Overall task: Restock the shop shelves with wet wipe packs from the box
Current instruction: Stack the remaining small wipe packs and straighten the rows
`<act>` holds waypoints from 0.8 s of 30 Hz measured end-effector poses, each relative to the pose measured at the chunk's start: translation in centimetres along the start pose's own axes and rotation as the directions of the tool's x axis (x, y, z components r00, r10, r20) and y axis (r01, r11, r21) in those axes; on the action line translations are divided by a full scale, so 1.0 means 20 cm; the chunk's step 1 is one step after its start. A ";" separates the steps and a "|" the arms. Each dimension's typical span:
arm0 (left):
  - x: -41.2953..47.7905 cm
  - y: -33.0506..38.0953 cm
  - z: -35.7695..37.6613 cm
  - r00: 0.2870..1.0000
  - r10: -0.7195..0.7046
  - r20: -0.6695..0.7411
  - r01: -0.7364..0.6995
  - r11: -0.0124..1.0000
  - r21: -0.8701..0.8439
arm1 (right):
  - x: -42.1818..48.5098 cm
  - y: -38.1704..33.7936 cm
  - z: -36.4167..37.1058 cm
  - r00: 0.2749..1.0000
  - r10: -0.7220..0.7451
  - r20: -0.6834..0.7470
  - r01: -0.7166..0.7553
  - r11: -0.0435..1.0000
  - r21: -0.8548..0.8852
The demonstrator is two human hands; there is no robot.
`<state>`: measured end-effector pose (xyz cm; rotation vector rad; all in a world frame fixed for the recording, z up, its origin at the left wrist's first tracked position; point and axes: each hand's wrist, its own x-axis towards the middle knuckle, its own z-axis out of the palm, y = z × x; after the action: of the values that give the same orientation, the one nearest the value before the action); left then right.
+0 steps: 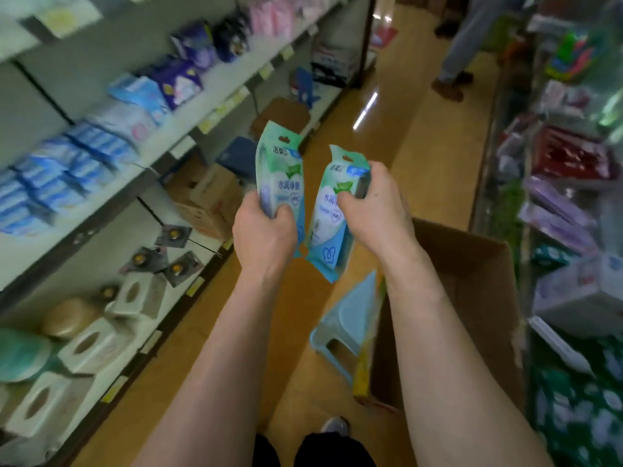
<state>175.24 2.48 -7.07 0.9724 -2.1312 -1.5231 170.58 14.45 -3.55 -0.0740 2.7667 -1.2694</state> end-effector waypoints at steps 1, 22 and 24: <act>0.03 -0.01 -0.09 1.000 -0.005 -0.030 0.004 1.000 -0.014 | -0.02 -0.08 0.06 0.999 -0.027 0.023 0.027 1.000 -0.007; 0.60 -0.16 -1.86 0.824 -0.005 -0.566 -0.096 0.984 -0.149 | -0.40 -1.59 1.16 0.824 -0.517 0.230 0.514 0.854 0.079; 0.63 -0.17 -1.94 0.800 -0.020 -0.600 -0.111 0.977 -0.180 | -0.40 -1.69 1.21 0.793 -0.563 0.233 0.554 0.826 0.108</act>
<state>191.79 -33.74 2.50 1.1297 -1.5009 -1.1669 181.31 -25.16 6.83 -1.0516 2.5701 -1.2896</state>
